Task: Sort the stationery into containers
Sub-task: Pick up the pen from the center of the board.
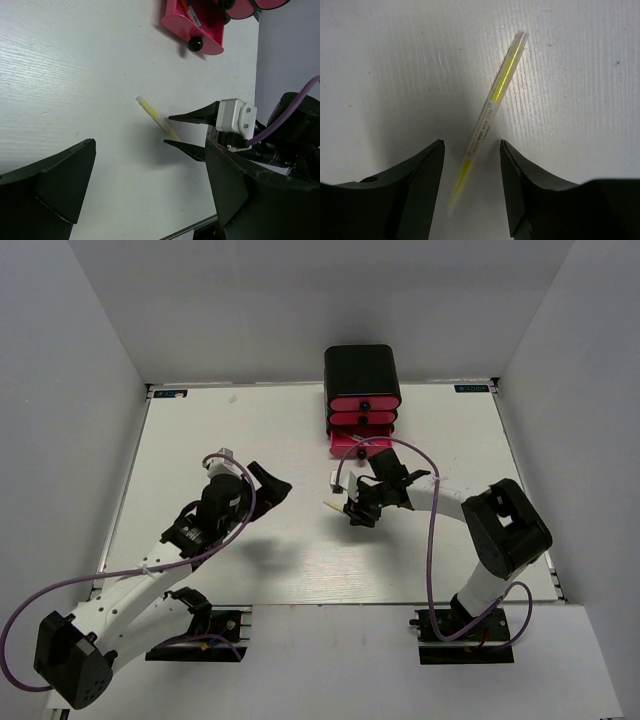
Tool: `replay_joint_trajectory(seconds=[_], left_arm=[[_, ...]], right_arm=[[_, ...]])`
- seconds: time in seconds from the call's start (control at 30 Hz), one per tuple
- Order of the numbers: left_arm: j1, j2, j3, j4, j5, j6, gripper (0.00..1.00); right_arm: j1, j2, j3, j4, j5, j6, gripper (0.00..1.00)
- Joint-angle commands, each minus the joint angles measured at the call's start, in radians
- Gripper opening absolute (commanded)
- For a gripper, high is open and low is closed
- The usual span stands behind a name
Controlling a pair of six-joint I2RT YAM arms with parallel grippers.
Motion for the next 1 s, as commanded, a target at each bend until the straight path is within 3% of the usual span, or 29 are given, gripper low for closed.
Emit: replay_joint_trajectory(seconds=[0.0,0.47,0.67,0.97], left_arm=[[0.0,-0.041,-0.016,-0.076,-0.041,0.003,0.99],[0.0,-0.088,-0.036,-0.11,-0.061,-0.008,0.99],[0.0,-0.088,-0.045,-0.101,-0.052,-0.017,0.99],[0.0,-0.088,-0.054,-0.088,-0.032,-0.017,0.99]], right_arm=[[0.025,0.018,0.036,0.041,0.089,0.038,0.53],[0.04,0.016,0.059,0.016,0.156,0.012,0.1],[-0.003,-0.053,0.162,0.061,0.213,-0.07,0.05],[-0.118,0.024,0.39,0.038,0.175,-0.27,0.04]])
